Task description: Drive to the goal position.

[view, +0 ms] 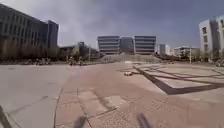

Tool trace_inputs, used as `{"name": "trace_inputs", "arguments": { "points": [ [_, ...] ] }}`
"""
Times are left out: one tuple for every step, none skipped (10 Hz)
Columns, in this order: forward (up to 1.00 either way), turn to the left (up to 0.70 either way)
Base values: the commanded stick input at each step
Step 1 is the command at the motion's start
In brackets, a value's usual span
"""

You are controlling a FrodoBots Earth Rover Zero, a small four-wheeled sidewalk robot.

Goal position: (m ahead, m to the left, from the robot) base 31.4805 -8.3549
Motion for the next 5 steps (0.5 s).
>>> {"name": "trace_inputs", "arguments": {
  "points": [
    [1.0, 0.0],
    [1.0, 0.0],
    [1.0, 0.0],
    [1.0, 0.0],
    [1.0, 0.0]
  ]
}}
